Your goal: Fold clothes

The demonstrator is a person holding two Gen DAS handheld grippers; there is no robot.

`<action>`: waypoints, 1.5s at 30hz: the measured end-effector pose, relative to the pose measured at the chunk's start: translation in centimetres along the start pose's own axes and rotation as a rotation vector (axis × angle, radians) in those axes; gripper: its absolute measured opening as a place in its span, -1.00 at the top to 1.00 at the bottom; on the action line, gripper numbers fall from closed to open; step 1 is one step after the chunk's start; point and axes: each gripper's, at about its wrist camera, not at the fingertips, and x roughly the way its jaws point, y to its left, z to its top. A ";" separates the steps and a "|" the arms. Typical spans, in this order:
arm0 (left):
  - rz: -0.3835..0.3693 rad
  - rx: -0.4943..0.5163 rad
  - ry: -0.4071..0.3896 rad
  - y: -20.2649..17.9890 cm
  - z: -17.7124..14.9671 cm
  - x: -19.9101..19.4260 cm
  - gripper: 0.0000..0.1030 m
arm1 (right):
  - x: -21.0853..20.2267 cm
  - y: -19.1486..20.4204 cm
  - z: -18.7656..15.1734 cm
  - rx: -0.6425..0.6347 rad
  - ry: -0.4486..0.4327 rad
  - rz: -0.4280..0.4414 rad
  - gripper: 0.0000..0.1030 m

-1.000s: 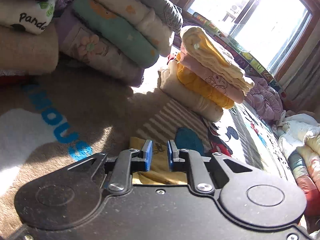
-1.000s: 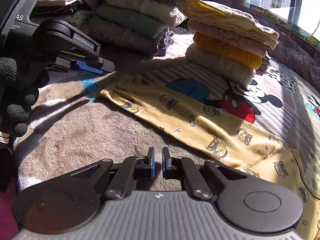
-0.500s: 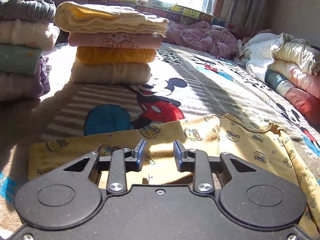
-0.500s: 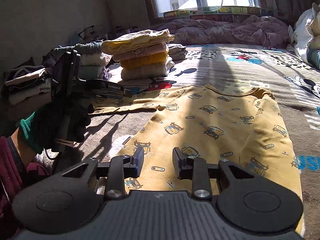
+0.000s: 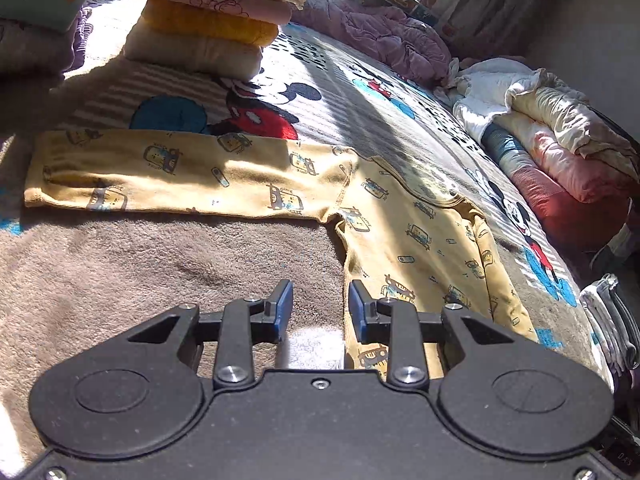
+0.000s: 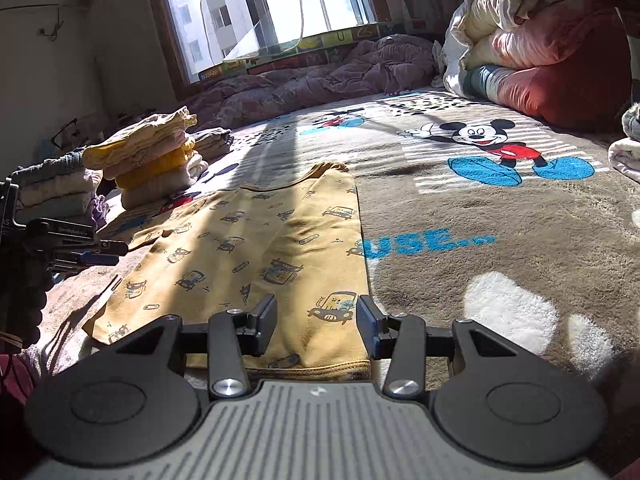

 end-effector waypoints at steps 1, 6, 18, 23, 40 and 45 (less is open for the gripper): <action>-0.019 -0.030 0.012 0.2 -0.7 -0.5 0.44 | -0.2 -0.1 -0.3 -0.004 -0.001 0.003 0.12; -0.085 -0.134 0.101 0.3 -4.3 -1.2 0.85 | -0.2 4.8 -0.8 -0.233 -0.027 0.083 0.17; 0.024 0.105 -0.121 -3.9 -5.6 -4.3 0.04 | 0.4 3.1 -0.5 -0.195 0.030 -0.053 -0.04; -0.049 0.117 -0.119 -5.2 -5.7 -3.5 0.04 | 0.3 -1.0 -1.2 -0.003 0.045 -0.079 0.00; -0.098 0.179 -0.078 -8.2 -6.6 -2.1 0.04 | -0.4 -0.9 -0.9 -0.041 -0.005 -0.079 0.85; -0.103 0.187 -0.080 -9.0 -6.7 -2.2 0.04 | -0.8 -1.6 0.4 -0.058 -0.072 -0.141 0.85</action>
